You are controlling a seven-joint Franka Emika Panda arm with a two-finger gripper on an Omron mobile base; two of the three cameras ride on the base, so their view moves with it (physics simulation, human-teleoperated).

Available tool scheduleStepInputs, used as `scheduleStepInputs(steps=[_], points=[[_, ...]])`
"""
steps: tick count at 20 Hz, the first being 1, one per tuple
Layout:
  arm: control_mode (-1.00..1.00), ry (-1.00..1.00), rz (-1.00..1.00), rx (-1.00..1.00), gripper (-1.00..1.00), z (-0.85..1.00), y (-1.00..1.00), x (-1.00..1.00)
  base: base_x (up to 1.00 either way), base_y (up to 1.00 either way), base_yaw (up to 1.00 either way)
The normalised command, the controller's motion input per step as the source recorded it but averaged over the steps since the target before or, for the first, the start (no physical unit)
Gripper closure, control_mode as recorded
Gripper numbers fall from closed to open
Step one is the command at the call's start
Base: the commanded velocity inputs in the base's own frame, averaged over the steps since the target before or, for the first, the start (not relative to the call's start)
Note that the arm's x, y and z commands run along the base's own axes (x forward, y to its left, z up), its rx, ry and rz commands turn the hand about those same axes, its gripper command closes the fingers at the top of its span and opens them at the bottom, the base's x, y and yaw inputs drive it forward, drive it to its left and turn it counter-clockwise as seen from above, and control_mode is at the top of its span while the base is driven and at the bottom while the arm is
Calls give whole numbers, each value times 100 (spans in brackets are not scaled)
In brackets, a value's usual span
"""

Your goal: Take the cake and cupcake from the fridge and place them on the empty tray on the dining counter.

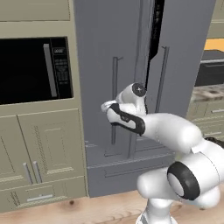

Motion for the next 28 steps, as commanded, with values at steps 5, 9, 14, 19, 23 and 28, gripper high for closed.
scheduleStepInputs(steps=[5, 9, 14, 19, 23, 28], points=[[-100, 2, -20, 0, 100, 13, 71, -100, 0, 0, 0], [-100, -2, -15, 16, 100, 99, -96, -100, 0, 0, 0], [-100, 0, -20, 9, 100, 52, -89, -100, 0, 0, 0], [-100, 25, 18, 57, 100, 6, -94, -15, 0, 0, 0], [-100, 20, 34, 58, 100, 0, -70, 27, 0, 0, 0], [-100, 35, 32, 38, 100, 0, -27, 93, 0, 0, 0]])
